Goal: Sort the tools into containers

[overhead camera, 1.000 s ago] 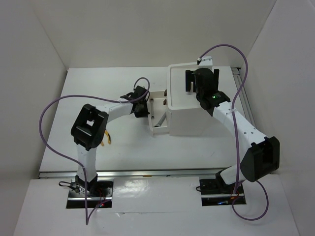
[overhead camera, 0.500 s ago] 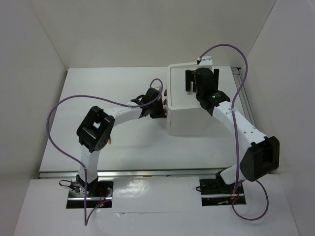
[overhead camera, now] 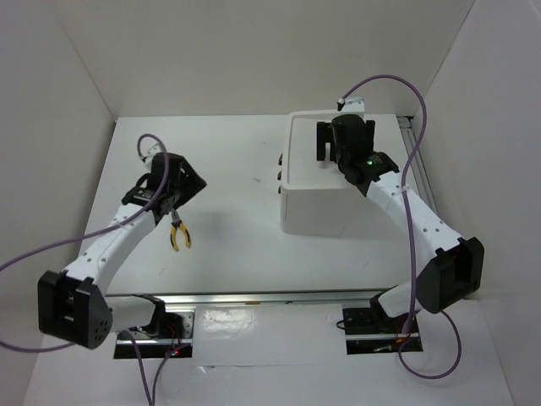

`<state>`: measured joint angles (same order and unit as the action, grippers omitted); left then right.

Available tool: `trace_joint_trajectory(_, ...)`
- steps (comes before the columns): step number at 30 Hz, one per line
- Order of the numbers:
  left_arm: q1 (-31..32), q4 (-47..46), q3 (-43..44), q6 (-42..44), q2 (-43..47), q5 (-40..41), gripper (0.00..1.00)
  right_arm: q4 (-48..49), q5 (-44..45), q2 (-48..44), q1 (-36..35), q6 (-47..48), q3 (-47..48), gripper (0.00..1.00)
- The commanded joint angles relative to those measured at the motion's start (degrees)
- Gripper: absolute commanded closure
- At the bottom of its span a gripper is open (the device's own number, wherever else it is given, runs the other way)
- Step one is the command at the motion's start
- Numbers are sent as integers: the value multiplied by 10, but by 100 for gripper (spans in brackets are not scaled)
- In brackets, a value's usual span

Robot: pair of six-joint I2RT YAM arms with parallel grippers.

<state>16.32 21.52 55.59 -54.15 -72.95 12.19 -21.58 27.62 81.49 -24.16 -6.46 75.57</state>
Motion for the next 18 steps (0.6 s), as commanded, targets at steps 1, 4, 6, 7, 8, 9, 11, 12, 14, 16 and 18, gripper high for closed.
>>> trace_joint_trajectory(1, -51, 88, -18, 22, 29, 25, 24, -105, -105, -2, -41, -29, 46, 0)
trace_joint_trajectory(4, -94, 102, -43, 49, 30, 4, 26, -110, -100, -28, -41, -35, 57, 0)
trace_joint_trajectory(6, -102, 102, -61, 55, 2, -1, 27, -110, -107, -58, -41, -35, 57, 0)
trace_joint_trajectory(7, -108, 102, -67, 55, -10, -1, 27, -110, -107, -66, -41, -35, 63, 0)
trace_joint_trajectory(8, -108, 102, -74, 61, -22, -8, 27, -115, -107, -73, -41, -35, 63, 0)
trace_joint_trajectory(9, -108, 73, -83, 66, -38, -8, 27, -116, -100, -79, -41, -35, 63, 0)
trace_joint_trajectory(11, -103, 57, -109, 66, -52, -23, 27, -116, -80, -79, -41, -29, 63, 0)
trace_joint_trajectory(12, -96, 49, -116, 66, -68, -23, 28, -123, -80, -79, -41, -29, 63, 0)
trace_joint_trajectory(14, -90, 41, -121, 61, -90, -33, 28, -129, -64, -64, -41, -22, 63, 0)
trace_joint_trajectory(16, -70, 41, -116, 61, -110, -24, 28, -123, -64, -64, -47, -22, 56, 0)
trace_joint_trajectory(18, -65, 41, -116, 55, -131, -18, 28, -123, -58, -64, -47, -22, 56, 0)
